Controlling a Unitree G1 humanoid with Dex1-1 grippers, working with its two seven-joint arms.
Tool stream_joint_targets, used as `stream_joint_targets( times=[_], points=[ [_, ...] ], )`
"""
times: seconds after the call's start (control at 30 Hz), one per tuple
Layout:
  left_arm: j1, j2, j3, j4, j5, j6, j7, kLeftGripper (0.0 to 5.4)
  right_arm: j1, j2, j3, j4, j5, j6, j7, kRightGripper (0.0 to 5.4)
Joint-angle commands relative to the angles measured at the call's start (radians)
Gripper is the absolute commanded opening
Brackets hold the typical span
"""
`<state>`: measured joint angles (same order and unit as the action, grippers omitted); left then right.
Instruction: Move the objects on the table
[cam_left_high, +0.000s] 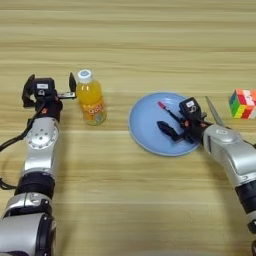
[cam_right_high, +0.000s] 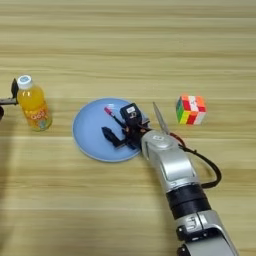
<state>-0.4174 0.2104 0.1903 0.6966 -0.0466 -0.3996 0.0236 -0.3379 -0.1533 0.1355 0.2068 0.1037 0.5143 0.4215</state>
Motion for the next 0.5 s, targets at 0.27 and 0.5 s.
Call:
stream_joint_targets(
  times=[0.27,0.5],
  points=[
    [0.004,-0.007,-0.006,-0.018,0.006,0.018,0.009,5.4,0.022,-0.012,0.017,0.034,-0.007,0.034,0.015,3.4],
    [0.005,-0.008,-0.008,-0.019,0.006,0.017,0.01,5.4,0.022,-0.018,0.022,0.034,-0.007,0.032,0.016,2.74]
  ],
)
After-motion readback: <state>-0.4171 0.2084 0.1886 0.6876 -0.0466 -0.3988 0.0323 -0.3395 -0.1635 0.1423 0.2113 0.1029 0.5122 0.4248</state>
